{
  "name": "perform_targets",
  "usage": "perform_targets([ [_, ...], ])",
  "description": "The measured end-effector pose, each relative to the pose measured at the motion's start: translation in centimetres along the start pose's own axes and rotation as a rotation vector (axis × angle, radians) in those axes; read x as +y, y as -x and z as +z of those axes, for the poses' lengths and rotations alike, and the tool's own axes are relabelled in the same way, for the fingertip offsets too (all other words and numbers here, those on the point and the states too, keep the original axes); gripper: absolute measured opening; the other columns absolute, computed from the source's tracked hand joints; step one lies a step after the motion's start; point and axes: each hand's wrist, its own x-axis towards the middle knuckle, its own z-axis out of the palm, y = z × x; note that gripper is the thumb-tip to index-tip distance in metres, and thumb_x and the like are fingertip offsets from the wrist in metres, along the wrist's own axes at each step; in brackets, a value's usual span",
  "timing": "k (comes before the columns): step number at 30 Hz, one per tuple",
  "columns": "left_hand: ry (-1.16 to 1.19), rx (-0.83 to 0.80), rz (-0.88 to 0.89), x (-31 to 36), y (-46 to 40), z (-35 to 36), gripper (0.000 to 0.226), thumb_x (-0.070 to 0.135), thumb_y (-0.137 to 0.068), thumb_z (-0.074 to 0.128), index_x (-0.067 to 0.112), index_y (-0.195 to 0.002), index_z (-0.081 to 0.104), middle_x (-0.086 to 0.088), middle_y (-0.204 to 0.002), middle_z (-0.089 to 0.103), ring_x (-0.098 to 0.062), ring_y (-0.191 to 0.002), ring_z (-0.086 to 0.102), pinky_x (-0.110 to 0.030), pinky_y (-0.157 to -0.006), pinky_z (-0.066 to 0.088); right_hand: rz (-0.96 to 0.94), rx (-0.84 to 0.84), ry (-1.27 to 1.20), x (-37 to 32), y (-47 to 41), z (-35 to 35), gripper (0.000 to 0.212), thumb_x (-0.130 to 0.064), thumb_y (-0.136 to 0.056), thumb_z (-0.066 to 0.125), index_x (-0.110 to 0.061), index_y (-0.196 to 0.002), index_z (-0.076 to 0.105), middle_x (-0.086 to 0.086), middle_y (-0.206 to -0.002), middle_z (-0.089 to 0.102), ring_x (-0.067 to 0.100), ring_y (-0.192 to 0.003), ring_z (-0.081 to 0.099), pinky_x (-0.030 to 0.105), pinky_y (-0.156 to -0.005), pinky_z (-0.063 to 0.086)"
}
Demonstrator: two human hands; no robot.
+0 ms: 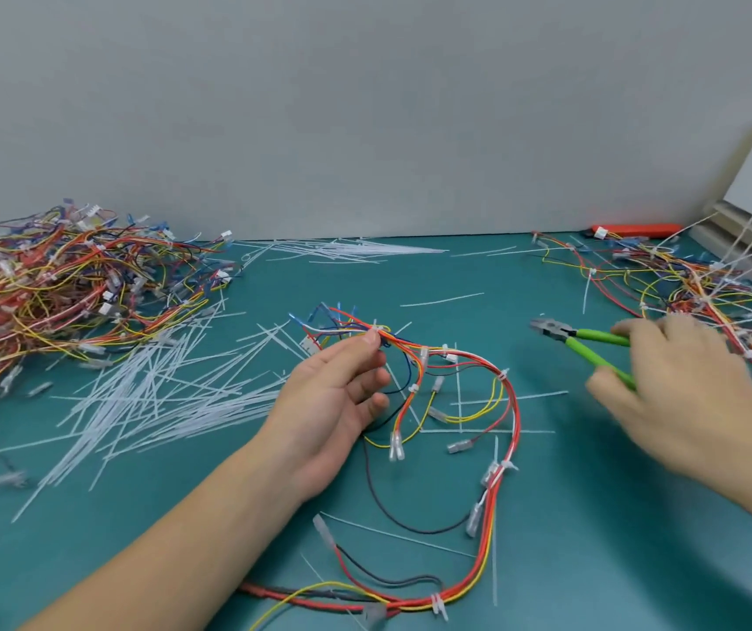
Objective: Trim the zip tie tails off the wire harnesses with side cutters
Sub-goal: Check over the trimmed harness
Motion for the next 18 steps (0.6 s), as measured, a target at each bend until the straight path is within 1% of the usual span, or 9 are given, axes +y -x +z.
perform_targets([
  [2, -0.004, 0.007, 0.007, 0.0, 0.0, 0.0, 0.007, 0.025, -0.08, 0.076, 0.018, -0.081, 0.078, 0.0, -0.078, 0.063, -0.011, -0.063, 0.06, -0.021, -0.052, 0.048, -0.056, 0.152, -0.053, 0.1, 0.1, 0.0, 0.055, -0.037, -0.085, 0.061, -0.007, -0.131, 0.062, 0.02, -0.11, 0.054, 0.043, -0.108, 0.05, 0.057, -0.092, 0.044],
  [3, -0.007, 0.008, 0.012, -0.1, 0.0, 0.0, 0.008, 0.026, -0.079, 0.076, 0.018, -0.08, 0.078, 0.0, -0.077, 0.063, -0.011, -0.063, 0.059, -0.021, -0.052, 0.048, -0.1, 0.174, -0.095, 0.1, 0.0, -0.2, 0.054, -0.036, -0.085, 0.061, -0.007, -0.131, 0.063, 0.017, -0.108, 0.054, 0.041, -0.106, 0.05, 0.055, -0.092, 0.044],
  [4, -0.013, 0.008, 0.019, -0.1, 0.0, 0.0, 0.009, 0.026, -0.078, 0.077, 0.018, -0.08, 0.078, 0.0, -0.077, 0.062, -0.011, -0.062, 0.059, -0.021, -0.052, 0.047, -0.146, 0.141, -0.169, 0.0, 0.1, -0.6, 0.054, -0.037, -0.086, 0.06, -0.009, -0.133, 0.062, 0.011, -0.106, 0.054, 0.034, -0.103, 0.051, 0.049, -0.092, 0.043],
  [6, -0.034, 0.006, 0.04, -0.2, 0.0, 0.1, 0.011, 0.028, -0.077, 0.077, 0.018, -0.081, 0.077, 0.001, -0.076, 0.061, -0.011, -0.061, 0.057, -0.021, -0.052, 0.046, -0.238, 0.012, -0.379, -0.8, 0.4, -1.4, 0.05, -0.046, -0.091, 0.057, -0.021, -0.134, 0.061, -0.006, -0.104, 0.056, 0.008, -0.096, 0.055, 0.03, -0.086, 0.043],
  [8, -0.056, -0.001, 0.057, -0.3, 0.1, 0.1, 0.012, 0.03, -0.076, 0.078, 0.019, -0.081, 0.077, 0.002, -0.076, 0.06, -0.01, -0.061, 0.056, -0.02, -0.052, 0.045, -0.344, -0.06, -0.515, -2.2, 1.2, -1.5, 0.049, -0.061, -0.088, 0.049, -0.036, -0.128, 0.061, -0.015, -0.105, 0.06, -0.002, -0.099, 0.056, 0.012, -0.08, 0.039],
  [10, -0.076, -0.007, 0.069, -0.4, 0.1, 0.1, 0.009, 0.029, -0.08, 0.077, 0.02, -0.079, 0.077, 0.002, -0.076, 0.06, -0.01, -0.06, 0.056, -0.02, -0.052, 0.045, -0.42, -0.08, -0.539, -3.6, 1.9, -0.9, 0.054, -0.069, -0.081, 0.045, -0.042, -0.126, 0.06, -0.011, -0.102, 0.06, 0.004, -0.096, 0.056, 0.014, -0.079, 0.04],
  [13, -0.095, -0.015, 0.073, -0.4, 0.2, 0.1, 0.008, 0.026, -0.086, 0.075, 0.02, -0.082, 0.077, 0.002, -0.078, 0.06, -0.01, -0.059, 0.056, -0.02, -0.052, 0.044, -0.468, -0.066, -0.535, -5.0, 2.3, 0.0, 0.053, -0.069, -0.083, 0.045, -0.041, -0.125, 0.061, -0.013, -0.096, 0.053, 0.01, -0.092, 0.054, 0.018, -0.077, 0.039],
  [15, -0.106, -0.033, 0.072, -0.5, 0.2, 0.0, 0.009, 0.027, -0.083, 0.075, 0.019, -0.086, 0.077, 0.002, -0.078, 0.061, -0.01, -0.059, 0.056, -0.02, -0.053, 0.044, -0.478, -0.045, -0.547, -5.2, 2.1, 0.3, 0.055, -0.068, -0.085, 0.046, -0.038, -0.128, 0.062, -0.016, -0.096, 0.051, 0.011, -0.092, 0.053, 0.016, -0.077, 0.039],
  [18, -0.129, -0.06, 0.069, -0.5, 0.2, -0.1, 0.012, 0.029, -0.081, 0.075, 0.019, -0.087, 0.079, 0.003, -0.079, 0.062, -0.01, -0.059, 0.056, -0.02, -0.053, 0.044, -0.491, -0.014, -0.54, -5.5, 2.1, 0.7, 0.051, -0.068, -0.091, 0.047, -0.038, -0.129, 0.06, -0.029, -0.096, 0.045, 0.005, -0.093, 0.053, 0.009, -0.077, 0.036],
])
